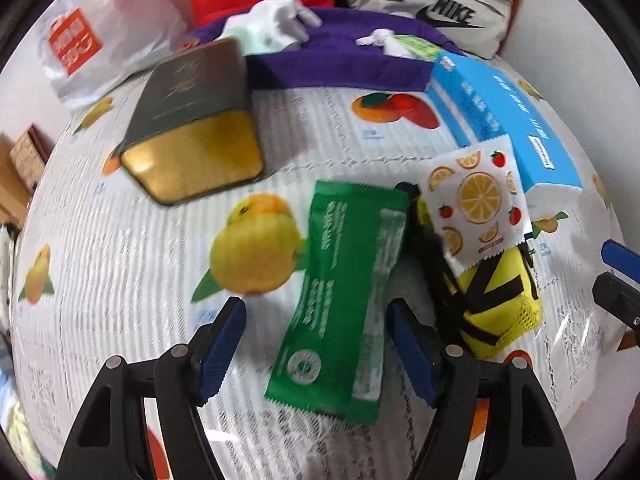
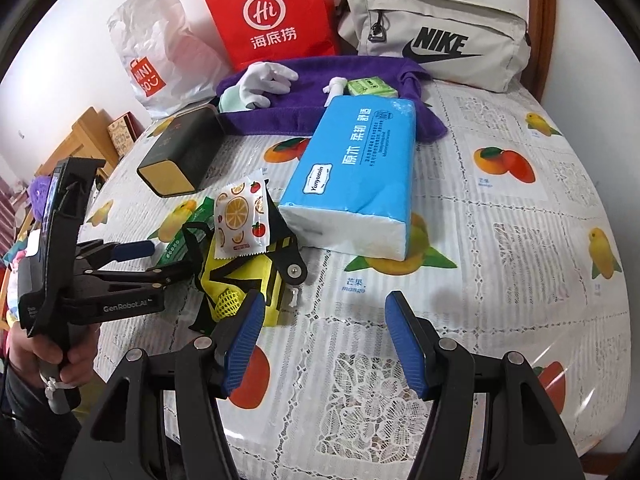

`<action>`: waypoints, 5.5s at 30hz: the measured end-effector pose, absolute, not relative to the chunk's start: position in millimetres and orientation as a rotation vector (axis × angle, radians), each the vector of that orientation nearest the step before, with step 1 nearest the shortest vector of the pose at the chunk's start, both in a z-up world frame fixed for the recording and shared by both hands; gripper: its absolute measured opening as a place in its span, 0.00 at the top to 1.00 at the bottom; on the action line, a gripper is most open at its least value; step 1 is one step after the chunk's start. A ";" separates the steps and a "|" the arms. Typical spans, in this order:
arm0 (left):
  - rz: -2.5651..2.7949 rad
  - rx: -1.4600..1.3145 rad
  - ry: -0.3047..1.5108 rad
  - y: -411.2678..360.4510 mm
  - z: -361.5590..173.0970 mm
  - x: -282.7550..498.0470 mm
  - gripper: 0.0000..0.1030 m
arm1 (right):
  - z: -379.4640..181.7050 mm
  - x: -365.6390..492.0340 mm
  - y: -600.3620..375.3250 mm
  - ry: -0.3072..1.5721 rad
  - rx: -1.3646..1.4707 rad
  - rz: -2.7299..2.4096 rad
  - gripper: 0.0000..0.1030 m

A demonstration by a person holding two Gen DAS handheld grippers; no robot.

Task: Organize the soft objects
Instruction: 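Move both open tools back toward the remaining items on the bed, then grasp the green snack packet with the left tool while the right tool grasps the orange-print packet, then carry the green packet and orange-print packet in both tools over the purple towel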

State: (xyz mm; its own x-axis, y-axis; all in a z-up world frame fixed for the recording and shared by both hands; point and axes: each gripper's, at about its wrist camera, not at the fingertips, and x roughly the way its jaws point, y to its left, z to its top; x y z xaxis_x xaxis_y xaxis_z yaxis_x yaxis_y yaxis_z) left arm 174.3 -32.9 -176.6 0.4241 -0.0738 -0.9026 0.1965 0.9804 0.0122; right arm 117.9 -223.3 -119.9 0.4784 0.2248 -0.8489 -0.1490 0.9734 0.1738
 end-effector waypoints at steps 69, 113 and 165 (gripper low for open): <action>-0.172 0.050 1.032 25.7 -174.7 168.8 0.74 | -136.0 181.9 -123.2 0.945 0.012 0.477 0.79; -0.102 -0.003 1.041 27.8 -165.8 129.4 0.86 | -144.5 88.7 -223.1 0.971 0.040 0.220 0.96; -0.148 -0.096 0.967 36.8 -59.4 242.8 0.86 | -36.2 204.0 -226.8 0.830 0.039 0.225 0.96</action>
State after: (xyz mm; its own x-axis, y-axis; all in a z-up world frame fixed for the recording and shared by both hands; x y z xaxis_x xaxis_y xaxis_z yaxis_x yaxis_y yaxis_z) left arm 242.8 36.8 -59.4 0.5590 -0.1676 -0.8120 0.0823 0.9857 -0.1467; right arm 204.0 -226.8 -36.2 0.6528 0.2133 -0.7269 -0.1830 0.9755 0.1219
